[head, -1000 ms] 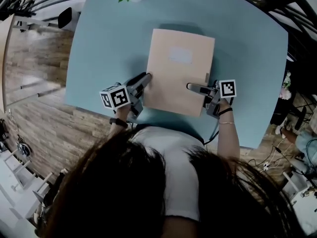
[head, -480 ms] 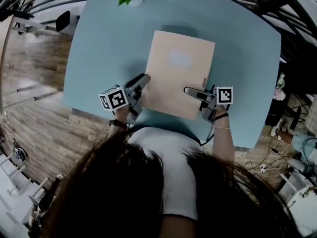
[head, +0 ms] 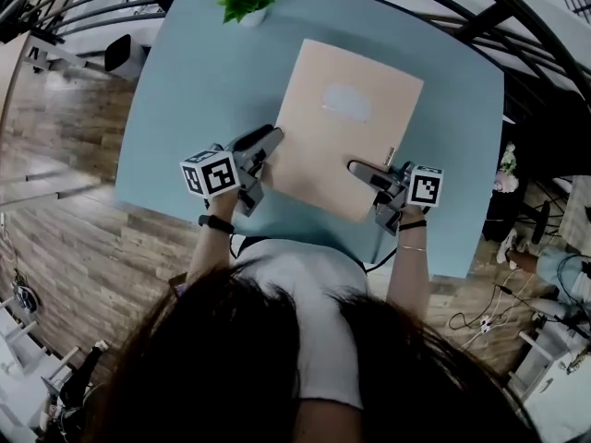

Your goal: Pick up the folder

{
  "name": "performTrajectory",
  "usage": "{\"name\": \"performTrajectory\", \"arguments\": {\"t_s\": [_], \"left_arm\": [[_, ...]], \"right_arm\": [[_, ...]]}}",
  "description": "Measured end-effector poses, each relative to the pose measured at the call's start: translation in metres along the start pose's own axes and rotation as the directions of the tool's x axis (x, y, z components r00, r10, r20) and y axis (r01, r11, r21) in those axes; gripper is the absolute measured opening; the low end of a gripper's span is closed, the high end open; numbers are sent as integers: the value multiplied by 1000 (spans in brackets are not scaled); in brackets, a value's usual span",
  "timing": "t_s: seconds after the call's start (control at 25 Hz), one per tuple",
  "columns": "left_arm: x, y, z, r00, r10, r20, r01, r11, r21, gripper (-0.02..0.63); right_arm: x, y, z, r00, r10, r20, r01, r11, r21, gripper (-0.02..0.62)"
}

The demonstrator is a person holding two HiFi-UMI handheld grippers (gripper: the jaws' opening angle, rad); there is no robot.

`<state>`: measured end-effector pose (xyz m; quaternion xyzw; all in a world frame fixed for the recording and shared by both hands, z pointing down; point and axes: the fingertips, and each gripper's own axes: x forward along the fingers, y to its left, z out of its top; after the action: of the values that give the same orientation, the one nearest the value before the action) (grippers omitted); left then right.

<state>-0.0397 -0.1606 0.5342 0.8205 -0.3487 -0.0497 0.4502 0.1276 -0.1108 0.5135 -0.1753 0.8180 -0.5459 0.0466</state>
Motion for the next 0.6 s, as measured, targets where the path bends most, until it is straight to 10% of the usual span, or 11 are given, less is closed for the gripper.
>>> {"name": "performTrajectory", "arguments": {"t_s": [0.32,0.6], "left_arm": [[-8,-62,51,996,-64,56,50,973,226,195],[-17,-121,80,988,-120,100,71,914,400,193]], "right_arm": [[-28,54,36,987,-61,151,93,972,-215,296],[-57,102,58,926,-179,332,305,874,-379,296]]}}
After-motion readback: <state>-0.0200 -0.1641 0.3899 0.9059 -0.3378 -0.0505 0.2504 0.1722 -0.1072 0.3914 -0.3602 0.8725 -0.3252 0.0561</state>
